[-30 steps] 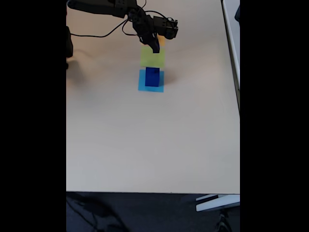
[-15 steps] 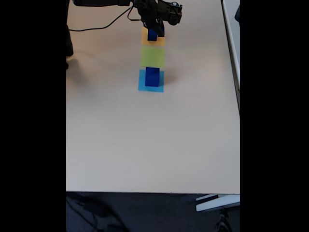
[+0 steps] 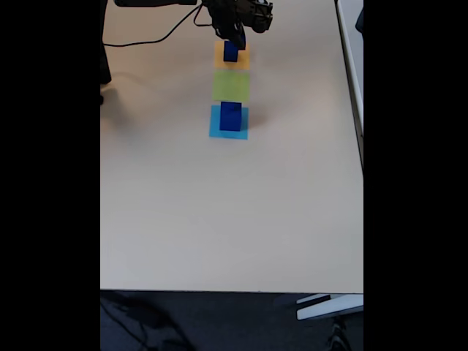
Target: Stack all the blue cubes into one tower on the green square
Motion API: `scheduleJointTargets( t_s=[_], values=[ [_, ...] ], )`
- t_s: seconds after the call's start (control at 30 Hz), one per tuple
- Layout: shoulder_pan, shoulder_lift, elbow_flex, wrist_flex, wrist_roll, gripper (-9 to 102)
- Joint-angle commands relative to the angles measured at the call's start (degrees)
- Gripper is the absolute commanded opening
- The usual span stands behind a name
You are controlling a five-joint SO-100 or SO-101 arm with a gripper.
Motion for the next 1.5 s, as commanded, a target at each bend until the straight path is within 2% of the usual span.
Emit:
scheduleJointTargets(
  t_s=[0.0, 0.6, 0.9, 1.07, 1.3, 1.47],
  values=[
    [-0.70, 2.46, -0.53, -0.62, 0.26, 5],
    [-2.55, 3.78, 3.69, -0.70, 0.00, 5],
    [-3.16, 2.72, 0.44, 0.18, -0.35, 6],
    [-2.64, 2.99, -1.58, 4.31, -1.49, 6],
    [-2.20, 2.72, -2.72, 5.36, -2.37, 6],
    [-2.02, -0.62, -8.88, 7.03, -2.64, 6]
  ],
)
